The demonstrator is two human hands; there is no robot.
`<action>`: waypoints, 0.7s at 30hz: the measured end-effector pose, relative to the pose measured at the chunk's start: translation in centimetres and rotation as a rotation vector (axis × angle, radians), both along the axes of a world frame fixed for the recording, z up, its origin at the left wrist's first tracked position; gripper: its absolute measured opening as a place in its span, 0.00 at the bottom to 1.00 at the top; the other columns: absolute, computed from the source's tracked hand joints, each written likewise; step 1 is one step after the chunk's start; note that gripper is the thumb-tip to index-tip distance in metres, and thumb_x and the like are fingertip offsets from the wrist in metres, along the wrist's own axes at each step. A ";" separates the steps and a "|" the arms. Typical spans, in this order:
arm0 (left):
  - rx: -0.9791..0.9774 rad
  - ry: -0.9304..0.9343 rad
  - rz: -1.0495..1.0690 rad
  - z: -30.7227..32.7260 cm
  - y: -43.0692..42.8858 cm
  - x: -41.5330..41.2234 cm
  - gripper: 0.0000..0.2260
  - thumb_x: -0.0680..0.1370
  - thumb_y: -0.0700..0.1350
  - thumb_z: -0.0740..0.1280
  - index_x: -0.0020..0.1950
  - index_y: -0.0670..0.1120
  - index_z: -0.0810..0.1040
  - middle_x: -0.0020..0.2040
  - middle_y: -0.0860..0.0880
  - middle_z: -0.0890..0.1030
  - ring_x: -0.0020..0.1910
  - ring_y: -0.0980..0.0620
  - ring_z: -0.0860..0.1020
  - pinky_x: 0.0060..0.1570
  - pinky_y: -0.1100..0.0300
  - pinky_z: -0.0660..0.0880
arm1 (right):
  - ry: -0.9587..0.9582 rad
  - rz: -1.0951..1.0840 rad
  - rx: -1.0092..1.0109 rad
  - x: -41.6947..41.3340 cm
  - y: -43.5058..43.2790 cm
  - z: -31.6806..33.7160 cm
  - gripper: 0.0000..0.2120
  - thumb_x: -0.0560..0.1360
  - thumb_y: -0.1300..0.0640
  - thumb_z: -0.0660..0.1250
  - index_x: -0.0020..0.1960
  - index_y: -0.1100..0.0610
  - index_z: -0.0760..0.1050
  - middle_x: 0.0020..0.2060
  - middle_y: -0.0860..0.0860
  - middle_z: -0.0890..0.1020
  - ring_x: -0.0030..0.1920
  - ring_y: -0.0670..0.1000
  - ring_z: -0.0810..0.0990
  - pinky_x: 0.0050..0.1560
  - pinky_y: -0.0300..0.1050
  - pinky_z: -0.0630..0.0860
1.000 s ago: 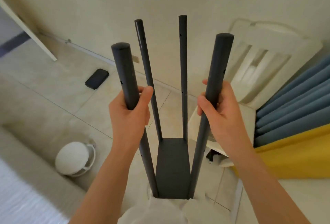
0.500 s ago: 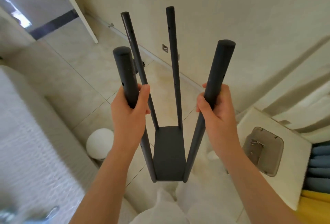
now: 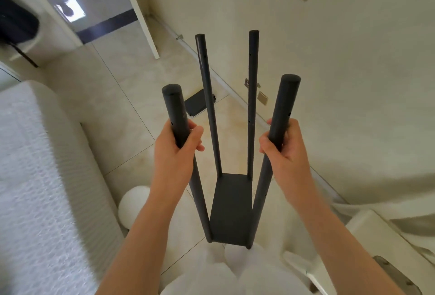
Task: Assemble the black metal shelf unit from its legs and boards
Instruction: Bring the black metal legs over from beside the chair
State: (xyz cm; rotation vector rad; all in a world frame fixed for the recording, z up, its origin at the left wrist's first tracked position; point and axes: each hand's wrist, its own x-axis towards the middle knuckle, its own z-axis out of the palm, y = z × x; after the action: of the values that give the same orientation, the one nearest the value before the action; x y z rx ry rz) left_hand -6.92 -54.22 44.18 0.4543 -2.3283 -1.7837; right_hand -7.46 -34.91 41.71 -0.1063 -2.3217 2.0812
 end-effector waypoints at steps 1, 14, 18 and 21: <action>0.001 -0.007 0.008 -0.2 -0.2 -1.3 0.02 0.80 0.44 0.68 0.50 0.50 0.76 0.36 0.53 0.81 0.37 0.57 0.82 0.40 0.75 0.74 | -0.012 0.021 0.013 -1.7 0.0 0.0 0.13 0.79 0.59 0.67 0.58 0.46 0.68 0.44 0.45 0.78 0.42 0.45 0.80 0.42 0.30 0.76; -0.082 -0.208 -0.138 -2.7 -8.0 -19.5 0.03 0.79 0.49 0.69 0.48 0.52 0.77 0.43 0.51 0.83 0.45 0.55 0.82 0.44 0.67 0.73 | -0.117 -0.026 0.220 -20.9 -6.2 -2.5 0.10 0.79 0.57 0.66 0.58 0.53 0.69 0.48 0.42 0.78 0.47 0.41 0.81 0.37 0.27 0.74; -0.093 -0.271 -0.212 -3.3 -11.4 -25.4 0.03 0.78 0.50 0.71 0.49 0.54 0.77 0.45 0.51 0.83 0.47 0.54 0.81 0.46 0.64 0.75 | -0.162 -0.117 0.258 -26.3 -9.4 -3.1 0.11 0.79 0.58 0.67 0.58 0.55 0.69 0.48 0.47 0.78 0.45 0.36 0.79 0.35 0.24 0.72; -0.094 -0.296 -0.248 -3.8 -13.3 -29.5 0.03 0.78 0.49 0.71 0.49 0.53 0.78 0.44 0.52 0.83 0.43 0.55 0.80 0.42 0.65 0.73 | -0.197 -0.157 0.271 -30.0 -11.5 -3.3 0.12 0.79 0.59 0.67 0.59 0.54 0.68 0.50 0.48 0.79 0.44 0.39 0.80 0.35 0.24 0.73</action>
State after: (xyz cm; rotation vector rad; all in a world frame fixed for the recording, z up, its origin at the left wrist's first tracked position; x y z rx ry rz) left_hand -36.42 -67.56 40.34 0.4606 -2.7667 -1.8046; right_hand -37.49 -46.39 38.43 -0.4897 -2.5845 1.7376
